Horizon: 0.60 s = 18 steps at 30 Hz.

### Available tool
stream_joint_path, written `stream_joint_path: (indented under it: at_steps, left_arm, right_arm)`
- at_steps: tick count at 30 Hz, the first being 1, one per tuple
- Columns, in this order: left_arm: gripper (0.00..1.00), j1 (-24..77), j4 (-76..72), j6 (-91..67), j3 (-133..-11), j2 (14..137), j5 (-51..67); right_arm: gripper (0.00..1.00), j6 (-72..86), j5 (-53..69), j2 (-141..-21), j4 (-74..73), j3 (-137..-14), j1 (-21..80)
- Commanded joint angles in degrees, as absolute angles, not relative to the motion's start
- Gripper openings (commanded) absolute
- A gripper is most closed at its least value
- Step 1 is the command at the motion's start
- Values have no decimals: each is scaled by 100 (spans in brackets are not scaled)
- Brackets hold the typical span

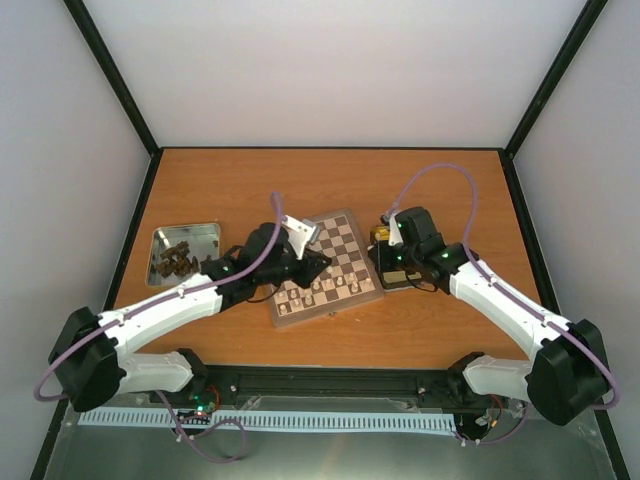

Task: Set up the chess pieces on the board
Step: Place the chess piece on the chessboard.

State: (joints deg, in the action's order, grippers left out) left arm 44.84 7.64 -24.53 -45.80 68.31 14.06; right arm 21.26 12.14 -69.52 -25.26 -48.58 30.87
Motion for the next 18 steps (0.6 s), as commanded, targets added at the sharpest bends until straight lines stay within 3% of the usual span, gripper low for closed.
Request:
stream_joint_path:
  at_steps: [1, 9, 18]
  left_arm:
    - [2, 5088, 299, -1778, -4540, 7124, 422]
    - [1, 5842, 188, -1409, -4835, 8053, -402]
    - [2, 5880, -201, -1475, -4767, 8488, -161]
  right_arm:
    - [3, 2701, 351, -6878, -2964, -5026, 2841]
    - [3, 2922, 540, -7076, -2816, -4947, 2688]
    - [3, 2887, 716, -7206, -2847, -5008, 2681]
